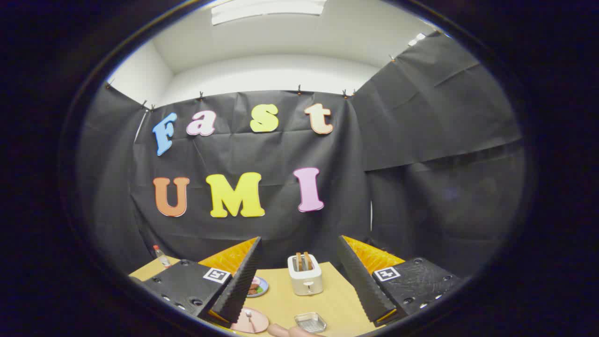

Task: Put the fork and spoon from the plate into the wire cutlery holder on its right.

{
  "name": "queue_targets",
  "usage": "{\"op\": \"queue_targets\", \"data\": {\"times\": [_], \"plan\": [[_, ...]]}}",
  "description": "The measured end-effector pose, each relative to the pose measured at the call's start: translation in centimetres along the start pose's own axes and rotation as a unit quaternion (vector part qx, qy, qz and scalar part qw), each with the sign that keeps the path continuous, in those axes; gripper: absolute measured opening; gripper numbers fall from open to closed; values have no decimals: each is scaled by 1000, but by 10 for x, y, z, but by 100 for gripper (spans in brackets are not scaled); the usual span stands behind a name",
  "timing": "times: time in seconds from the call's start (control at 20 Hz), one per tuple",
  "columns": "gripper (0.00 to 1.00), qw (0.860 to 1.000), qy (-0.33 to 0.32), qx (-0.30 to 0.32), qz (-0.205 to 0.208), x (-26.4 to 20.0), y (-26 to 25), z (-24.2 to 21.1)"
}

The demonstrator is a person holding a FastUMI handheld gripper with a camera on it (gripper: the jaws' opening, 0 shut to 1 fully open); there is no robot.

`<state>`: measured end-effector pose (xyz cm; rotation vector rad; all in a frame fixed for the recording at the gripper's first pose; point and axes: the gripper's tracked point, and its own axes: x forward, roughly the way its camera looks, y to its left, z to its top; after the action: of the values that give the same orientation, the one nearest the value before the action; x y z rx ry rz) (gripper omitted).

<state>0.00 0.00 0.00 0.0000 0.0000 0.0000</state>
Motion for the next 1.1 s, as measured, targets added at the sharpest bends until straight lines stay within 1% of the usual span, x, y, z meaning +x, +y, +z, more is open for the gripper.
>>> {"op": "queue_targets", "data": {"times": [0.15,0.35,0.6,0.7,0.8,0.9,1.1], "plan": [[95,1000,0,-19,6,-11,36,4],[95,999,8,-34,8,-18,62,3],[95,999,18,-41,19,-15,76,0],[95,998,25,-44,25,-10,75,-8],[95,998,37,-51,32,-2,76,-25],[95,995,64,-56,48,6,81,-56],[96,985,126,-78,83,32,95,-140]]}}
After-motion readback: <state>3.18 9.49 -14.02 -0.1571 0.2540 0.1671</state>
